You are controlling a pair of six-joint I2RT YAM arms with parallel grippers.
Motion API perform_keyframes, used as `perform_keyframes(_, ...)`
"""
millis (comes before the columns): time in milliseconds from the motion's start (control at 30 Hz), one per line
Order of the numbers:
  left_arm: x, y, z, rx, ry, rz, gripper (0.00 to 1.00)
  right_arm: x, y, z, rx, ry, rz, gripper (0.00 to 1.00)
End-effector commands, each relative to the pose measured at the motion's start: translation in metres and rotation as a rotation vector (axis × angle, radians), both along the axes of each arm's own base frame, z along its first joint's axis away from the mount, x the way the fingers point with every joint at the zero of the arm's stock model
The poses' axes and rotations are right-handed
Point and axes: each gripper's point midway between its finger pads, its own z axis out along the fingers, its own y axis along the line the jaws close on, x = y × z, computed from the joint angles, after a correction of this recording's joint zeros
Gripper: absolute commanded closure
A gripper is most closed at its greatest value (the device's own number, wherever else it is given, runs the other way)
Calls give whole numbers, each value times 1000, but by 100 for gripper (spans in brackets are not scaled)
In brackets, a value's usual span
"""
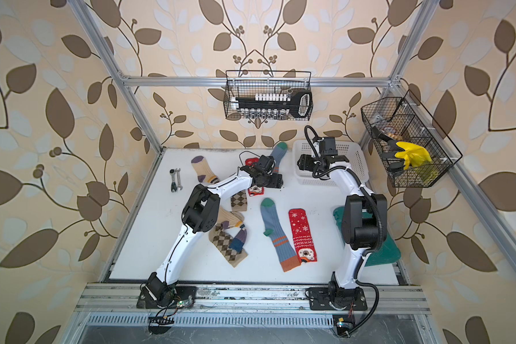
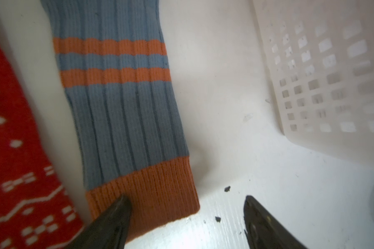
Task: Place the socks together as a pair
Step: Move the sock to the center of the board.
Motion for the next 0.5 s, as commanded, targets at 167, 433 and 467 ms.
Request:
perform_keyframes(167, -111, 40, -58, -21, 327, 15, 18, 6, 14, -19, 1, 70, 43, 29)
perform_keyframes(433, -191, 42, -46, -13, 339, -47, 18, 15, 54, -34, -27, 130, 144, 29)
perform_keyframes(467, -197, 43, -45, -17, 340, -49, 18, 16, 61, -35, -31, 132, 158, 29)
